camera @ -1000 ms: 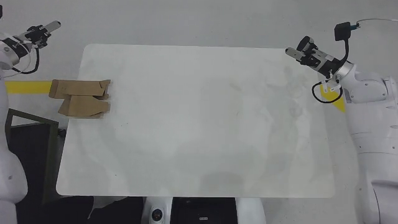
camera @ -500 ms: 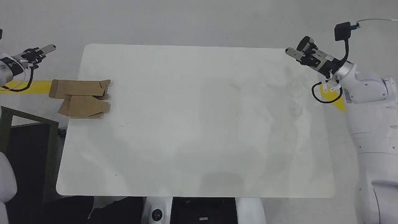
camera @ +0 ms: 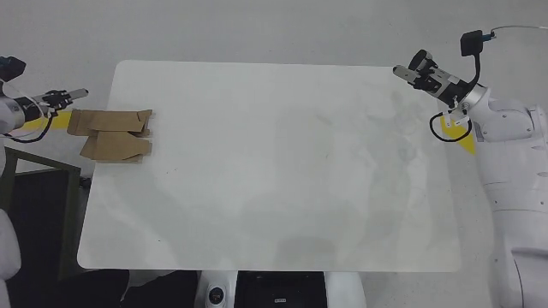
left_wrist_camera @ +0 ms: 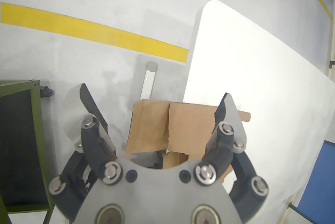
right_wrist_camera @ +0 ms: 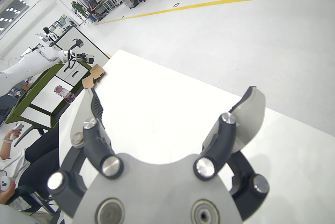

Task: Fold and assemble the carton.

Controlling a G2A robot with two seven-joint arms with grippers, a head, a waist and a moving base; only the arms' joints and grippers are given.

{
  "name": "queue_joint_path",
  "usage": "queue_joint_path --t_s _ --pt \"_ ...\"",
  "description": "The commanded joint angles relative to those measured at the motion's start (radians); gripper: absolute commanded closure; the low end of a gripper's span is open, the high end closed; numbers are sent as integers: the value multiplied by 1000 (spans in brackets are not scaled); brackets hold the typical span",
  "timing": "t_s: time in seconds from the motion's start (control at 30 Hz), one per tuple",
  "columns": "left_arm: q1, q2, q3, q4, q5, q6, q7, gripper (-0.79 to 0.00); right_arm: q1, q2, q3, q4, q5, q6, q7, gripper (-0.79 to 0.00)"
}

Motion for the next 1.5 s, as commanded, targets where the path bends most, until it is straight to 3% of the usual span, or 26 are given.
queue_joint_path --t_s 0.0,0.3,0.37,0.4,0.47,0.57,0.63,1.0,1.47 --pt "-1 1 2 7 -4 -3 -15 -785 0 0 0 0 0 0 0 -785" --pt "23 -9 56 3 64 17 4 -785 0 0 0 0 0 0 0 -785" --pt "24 -12 63 7 65 19 3 -739 0 0 0 0 0 0 0 -785" --pt "24 -13 64 10 63 20 3 -659 0 0 0 0 0 0 0 -785" --pt "24 -15 67 16 55 22 3 -425 0 0 0 0 0 0 0 -785" --pt "22 -17 67 23 40 25 -4 -231 0 0 0 0 0 0 0 -785" --pt "21 -18 68 27 31 25 -9 0 0 0 0 0 0 0 0 -785" --pt "8 -13 49 37 -57 -11 -43 0 0 0 0 0 0 0 0 -785" --pt "-68 4 -43 -27 -331 -80 -104 0 0 0 0 0 0 0 0 -785"
